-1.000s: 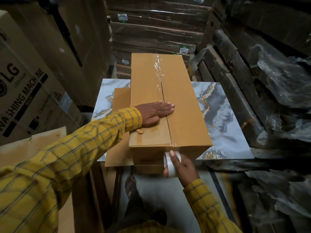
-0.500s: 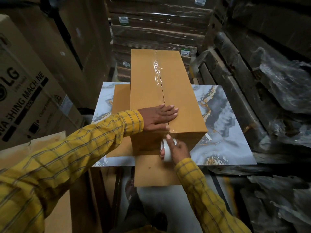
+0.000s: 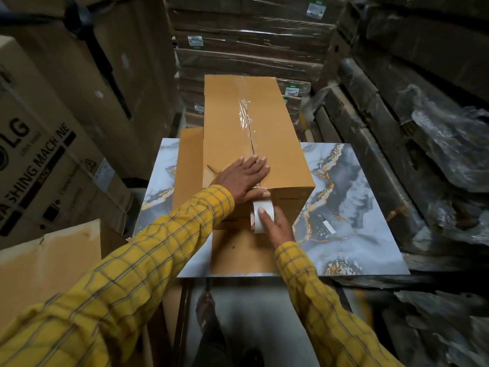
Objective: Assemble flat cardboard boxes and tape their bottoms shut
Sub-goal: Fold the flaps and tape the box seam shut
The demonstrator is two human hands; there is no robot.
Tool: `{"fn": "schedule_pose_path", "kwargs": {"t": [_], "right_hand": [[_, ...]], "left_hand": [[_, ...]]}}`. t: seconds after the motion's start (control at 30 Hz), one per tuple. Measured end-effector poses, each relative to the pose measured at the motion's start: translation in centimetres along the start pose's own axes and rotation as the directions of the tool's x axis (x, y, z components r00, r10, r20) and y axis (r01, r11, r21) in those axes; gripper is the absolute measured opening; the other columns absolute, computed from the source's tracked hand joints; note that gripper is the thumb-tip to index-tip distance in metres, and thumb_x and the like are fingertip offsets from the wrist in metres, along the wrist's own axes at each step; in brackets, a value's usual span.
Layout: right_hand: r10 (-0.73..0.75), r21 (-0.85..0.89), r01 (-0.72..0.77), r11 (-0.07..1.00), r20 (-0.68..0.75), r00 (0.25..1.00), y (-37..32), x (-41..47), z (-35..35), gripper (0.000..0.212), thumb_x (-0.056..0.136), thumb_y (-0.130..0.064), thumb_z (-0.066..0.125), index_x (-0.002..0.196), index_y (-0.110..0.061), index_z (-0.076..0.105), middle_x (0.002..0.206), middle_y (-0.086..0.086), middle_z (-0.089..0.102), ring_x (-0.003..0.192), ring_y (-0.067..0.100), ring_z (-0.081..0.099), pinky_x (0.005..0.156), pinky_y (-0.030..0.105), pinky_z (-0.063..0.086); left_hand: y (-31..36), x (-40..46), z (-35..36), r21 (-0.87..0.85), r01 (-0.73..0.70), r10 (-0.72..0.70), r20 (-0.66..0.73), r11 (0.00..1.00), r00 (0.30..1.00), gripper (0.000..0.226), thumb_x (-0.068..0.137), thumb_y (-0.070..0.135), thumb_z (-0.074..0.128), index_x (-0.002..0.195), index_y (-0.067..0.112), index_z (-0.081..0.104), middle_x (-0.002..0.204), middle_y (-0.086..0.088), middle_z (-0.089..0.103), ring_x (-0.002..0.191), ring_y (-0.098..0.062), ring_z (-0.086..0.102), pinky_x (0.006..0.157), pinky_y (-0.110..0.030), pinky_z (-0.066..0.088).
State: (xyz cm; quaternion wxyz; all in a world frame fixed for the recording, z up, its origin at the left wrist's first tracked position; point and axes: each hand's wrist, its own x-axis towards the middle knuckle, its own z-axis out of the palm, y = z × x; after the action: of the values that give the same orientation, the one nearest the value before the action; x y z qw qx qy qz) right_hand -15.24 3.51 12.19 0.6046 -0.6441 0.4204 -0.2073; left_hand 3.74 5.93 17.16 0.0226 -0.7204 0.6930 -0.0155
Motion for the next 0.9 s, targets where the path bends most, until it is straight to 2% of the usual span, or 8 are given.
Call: {"fn": "schedule_pose_path", "kwargs": {"t": [0.1,0.2,0.3,0.43,0.53,0.67,0.8,0.9], "right_hand": [[-0.064,-0.062,0.064,0.996,0.009,0.998,1.1,-1.8,-0.4,0.019,0.095,-0.035,0.068,0.111,-0.03,0.059,0.088,-0.012,0.07,0.083,-0.004,0.065,0.071,0.013,0.049],[-0.106,-0.114,0.1,0.988,-0.042,0.993,0.9,-2.0,0.3,0.018,0.097,-0.034,0.064,0.113,-0.032,0.057,0.083,-0.017,0.067,0.079,-0.015,0.061,0.067,0.004,0.044],[-0.121,-0.127,0.108,0.986,-0.096,0.988,0.5,-1.1,0.8,0.017,0.097,-0.038,0.063,0.111,-0.03,0.058,0.081,-0.016,0.068,0.078,-0.009,0.063,0.069,0.007,0.045],[0.007,-0.122,-0.02,0.992,-0.107,0.994,0.9,0.2,0.5,0.021,0.096,-0.039,0.064,0.108,-0.021,0.062,0.077,-0.015,0.063,0.077,0.011,0.062,0.068,0.022,0.043],[0.051,-0.111,-0.061,0.992,-0.085,0.995,1.6,0.8,0.6,0.024,0.096,-0.04,0.064,0.109,-0.02,0.062,0.082,-0.008,0.065,0.076,0.004,0.06,0.069,0.021,0.041],[0.051,-0.072,-0.058,0.996,-0.094,0.994,2.1,0.5,0.6,0.024,0.096,-0.043,0.064,0.11,-0.024,0.061,0.089,-0.003,0.068,0.08,0.01,0.064,0.066,0.017,0.045],[0.057,-0.093,-0.064,0.994,-0.073,0.996,2.7,0.5,0.6,0.04,0.094,-0.052,0.062,0.121,-0.022,0.06,0.107,0.002,0.069,0.095,0.016,0.065,0.079,0.024,0.05],[0.065,-0.163,-0.067,0.984,-0.018,0.998,3.1,0.2,0.3,0.046,0.089,-0.052,0.069,0.125,-0.026,0.055,0.108,-0.002,0.067,0.097,0.017,0.065,0.087,0.03,0.051]], "left_hand": [[0.2,0.1,0.2,0.045,0.016,-0.016,-0.005,0.999,1.0,0.086,0.092,0.073,0.013,0.159,0.021,0.009,0.167,-0.002,0.003,0.154,-0.023,0.001,0.124,-0.045,0.011],[0.4,0.0,0.8,0.08,0.047,-0.044,-0.036,0.996,0.998,0.078,0.096,0.068,0.01,0.159,0.023,0.008,0.167,-0.001,0.005,0.154,-0.023,0.003,0.124,-0.045,0.012],[1.3,0.1,0.9,0.105,0.097,-0.094,-0.038,0.99,0.995,0.071,0.101,0.061,0.012,0.159,0.022,0.006,0.167,-0.001,0.004,0.154,-0.023,0.004,0.125,-0.045,0.011],[2.0,0.1,0.8,0.105,0.13,-0.124,-0.062,0.986,0.99,0.067,0.103,0.057,0.015,0.159,0.021,0.007,0.167,-0.001,0.006,0.154,-0.022,0.006,0.124,-0.045,0.012],[1.6,0.0,0.7,0.105,0.118,-0.113,-0.052,0.987,0.992,0.071,0.101,0.062,0.01,0.159,0.021,0.007,0.167,0.0,0.007,0.154,-0.021,0.006,0.124,-0.045,0.012],[1.8,0.0,0.5,0.089,0.124,-0.12,-0.052,0.988,0.991,0.077,0.097,0.065,0.002,0.159,0.021,0.009,0.167,-0.001,0.008,0.154,-0.022,0.007,0.124,-0.045,0.013],[2.1,0.1,0.7,0.086,0.124,-0.119,-0.057,0.989,0.991,0.073,0.099,0.059,0.004,0.159,0.018,0.013,0.166,-0.004,0.012,0.154,-0.024,0.011,0.124,-0.045,0.015],[1.3,0.0,0.9,0.086,0.083,-0.078,-0.059,0.993,0.995,0.073,0.101,0.059,0.014,0.159,0.014,0.013,0.166,-0.007,0.013,0.154,-0.025,0.01,0.124,-0.045,0.015]]}}
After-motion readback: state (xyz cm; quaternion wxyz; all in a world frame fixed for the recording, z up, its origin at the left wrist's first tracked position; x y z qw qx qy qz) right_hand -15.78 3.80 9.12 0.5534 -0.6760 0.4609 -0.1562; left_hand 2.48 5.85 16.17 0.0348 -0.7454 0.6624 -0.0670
